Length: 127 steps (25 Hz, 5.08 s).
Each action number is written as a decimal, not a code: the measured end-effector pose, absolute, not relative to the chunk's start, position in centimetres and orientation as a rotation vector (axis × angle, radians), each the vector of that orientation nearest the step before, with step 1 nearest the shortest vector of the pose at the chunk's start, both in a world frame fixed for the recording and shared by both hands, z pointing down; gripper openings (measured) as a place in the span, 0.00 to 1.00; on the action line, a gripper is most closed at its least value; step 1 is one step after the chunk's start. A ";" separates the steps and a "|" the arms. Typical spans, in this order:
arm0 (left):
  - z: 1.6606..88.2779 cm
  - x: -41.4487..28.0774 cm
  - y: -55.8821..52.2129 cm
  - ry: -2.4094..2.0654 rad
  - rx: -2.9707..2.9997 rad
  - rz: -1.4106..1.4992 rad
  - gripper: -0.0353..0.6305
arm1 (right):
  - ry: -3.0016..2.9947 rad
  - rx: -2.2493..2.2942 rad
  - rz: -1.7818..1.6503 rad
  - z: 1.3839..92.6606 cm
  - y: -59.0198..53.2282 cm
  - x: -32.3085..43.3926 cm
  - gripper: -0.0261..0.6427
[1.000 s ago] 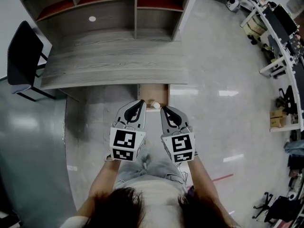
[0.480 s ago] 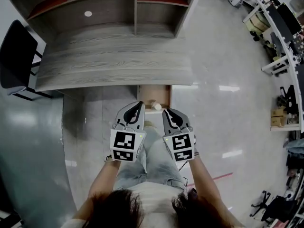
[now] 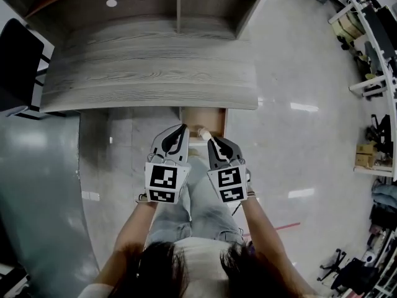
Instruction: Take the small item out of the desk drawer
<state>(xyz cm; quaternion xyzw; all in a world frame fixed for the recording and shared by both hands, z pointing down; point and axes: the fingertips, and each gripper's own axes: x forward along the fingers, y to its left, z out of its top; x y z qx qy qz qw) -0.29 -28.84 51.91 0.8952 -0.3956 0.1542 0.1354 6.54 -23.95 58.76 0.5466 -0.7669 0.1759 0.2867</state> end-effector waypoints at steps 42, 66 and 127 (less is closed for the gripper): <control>64.4 0.4 -34.8 -1.175 2.467 0.500 0.07 | -1.822 1.161 0.758 77.5 -27.4 7.0 0.24; 68.2 -1.7 -35.6 -1.205 2.386 0.530 0.07 | -1.652 1.091 0.802 82.8 -27.6 7.4 0.31; 59.7 -2.9 -30.0 -1.226 2.468 0.544 0.07 | -1.703 1.387 0.817 71.1 -24.8 8.2 0.28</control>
